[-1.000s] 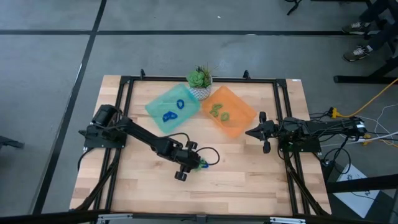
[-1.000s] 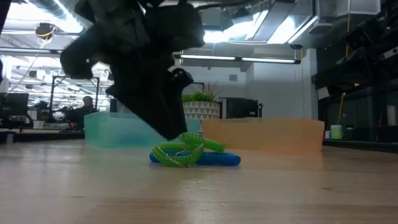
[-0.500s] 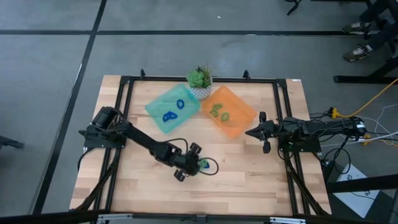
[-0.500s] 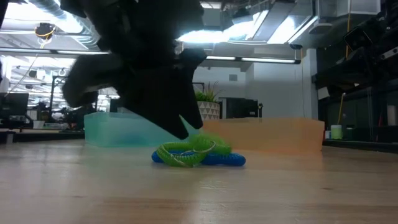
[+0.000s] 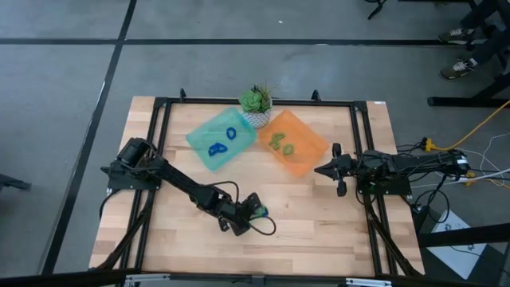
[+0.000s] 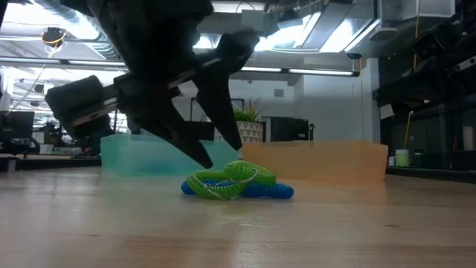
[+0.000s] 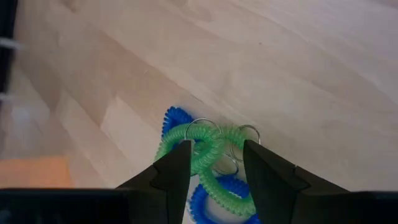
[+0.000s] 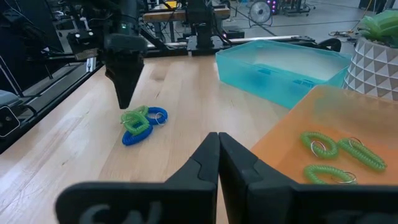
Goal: Sort spring keychains
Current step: Put the green spring keychain into the orange bin
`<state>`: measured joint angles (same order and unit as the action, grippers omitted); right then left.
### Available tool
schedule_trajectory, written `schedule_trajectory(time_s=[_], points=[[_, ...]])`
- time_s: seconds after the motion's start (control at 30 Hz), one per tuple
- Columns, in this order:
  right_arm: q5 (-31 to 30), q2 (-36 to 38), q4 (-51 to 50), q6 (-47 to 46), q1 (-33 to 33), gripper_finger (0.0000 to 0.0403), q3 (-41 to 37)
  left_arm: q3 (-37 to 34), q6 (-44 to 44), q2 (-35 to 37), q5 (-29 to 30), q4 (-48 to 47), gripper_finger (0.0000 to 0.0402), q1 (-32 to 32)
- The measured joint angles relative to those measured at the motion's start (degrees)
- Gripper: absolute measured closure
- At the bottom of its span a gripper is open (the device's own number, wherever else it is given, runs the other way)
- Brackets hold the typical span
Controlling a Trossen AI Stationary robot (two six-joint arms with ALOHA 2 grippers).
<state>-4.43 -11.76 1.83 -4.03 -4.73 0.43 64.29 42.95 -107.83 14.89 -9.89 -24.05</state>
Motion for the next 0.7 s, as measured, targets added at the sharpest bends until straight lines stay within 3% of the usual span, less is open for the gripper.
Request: schedule_trajectory(time_s=[0.27, 0.7], points=[[0.0, -0.01, 0.0, 0.0, 0.0, 0.0395, 0.0, -0.04, 8.63, -1.12, 0.18, 3.76, 0.0258, 1.54], [-0.02, 0.0, 0.0, -0.01, -0.02, 0.0395, 0.0, 0.0, 8.86, -5.57, 0.57, 8.1, 0.0258, 2.47]])
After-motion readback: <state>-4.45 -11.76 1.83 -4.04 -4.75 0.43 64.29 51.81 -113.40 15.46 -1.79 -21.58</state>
